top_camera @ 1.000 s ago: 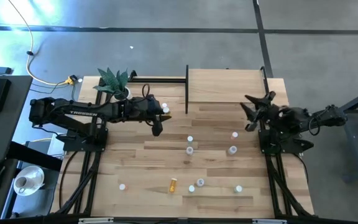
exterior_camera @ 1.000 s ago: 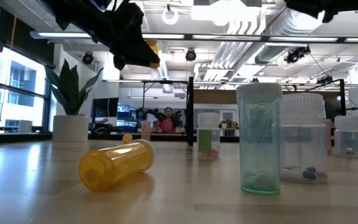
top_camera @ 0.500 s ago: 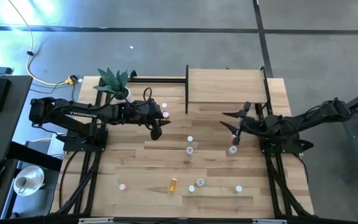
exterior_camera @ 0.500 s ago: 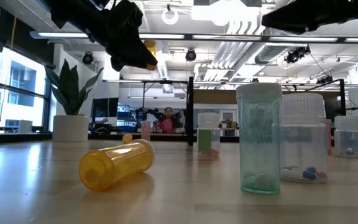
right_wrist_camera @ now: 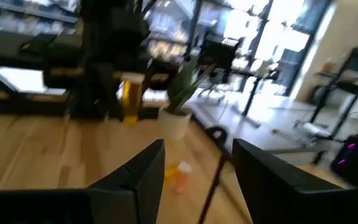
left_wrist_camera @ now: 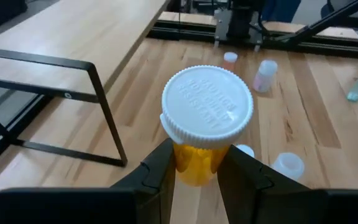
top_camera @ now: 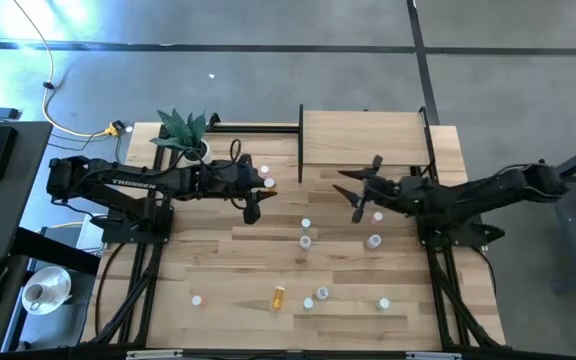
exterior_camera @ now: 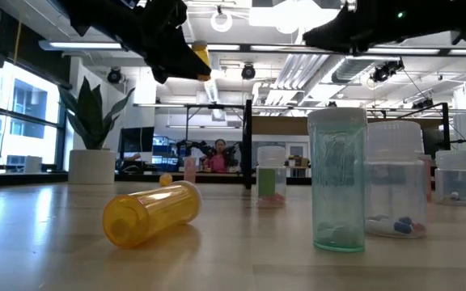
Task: Pick and place medicine bottles onto shelf by color
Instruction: Put the left yellow pill bottle on the shelf
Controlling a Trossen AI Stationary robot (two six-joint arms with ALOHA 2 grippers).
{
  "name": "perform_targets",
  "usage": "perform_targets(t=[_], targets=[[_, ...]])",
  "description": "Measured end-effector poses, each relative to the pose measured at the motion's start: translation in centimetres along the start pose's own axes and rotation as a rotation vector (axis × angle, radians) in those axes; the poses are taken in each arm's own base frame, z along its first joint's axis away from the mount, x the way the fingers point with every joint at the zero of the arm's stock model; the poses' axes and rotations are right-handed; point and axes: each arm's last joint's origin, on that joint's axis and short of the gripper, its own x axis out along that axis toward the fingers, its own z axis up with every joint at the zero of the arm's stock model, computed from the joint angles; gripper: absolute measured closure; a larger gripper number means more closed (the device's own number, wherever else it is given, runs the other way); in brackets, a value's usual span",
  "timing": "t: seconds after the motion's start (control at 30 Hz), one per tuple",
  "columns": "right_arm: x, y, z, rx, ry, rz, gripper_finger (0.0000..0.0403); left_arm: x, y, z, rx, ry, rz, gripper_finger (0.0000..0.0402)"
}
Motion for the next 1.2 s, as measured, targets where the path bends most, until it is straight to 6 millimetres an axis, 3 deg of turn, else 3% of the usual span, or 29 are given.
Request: perform_targets(t=[0.13,0.27,0.47,0.7,0.93,1.2], targets=[[1.5,0.5,-0.7,-0.012,0.058,0.034,0.0209,0.0,0.0,-0.4,0.016,0.046,0.000,0.0312],[3.3,0.9,-0.2,-0.019,0.069,0.040,0.0196,0.0,0.0,-0.6,0.105,0.063,-0.002,0.0312],[6.6,2.1,1.0,-0.069,0.062,0.141,0.0187,0.0,0.0,-0.3,0.105,0.032,0.000,0.0312],[9.6,3.4,0.5,-0.140,0.122,0.167,0.0187,0.0,0.0,-0.4,0.106,0.038,0.011,0.0312],[11.4,4.3,-0.3,-0.152,0.155,0.174,0.0187,0.0,0.0,-0.6,0.109,0.063,0.020,0.0312],[11.4,4.1,0.4,-0.150,0.104,0.165,0.0187,1.2,-0.1,-1.5,0.109,0.116,0.019,0.0312]])
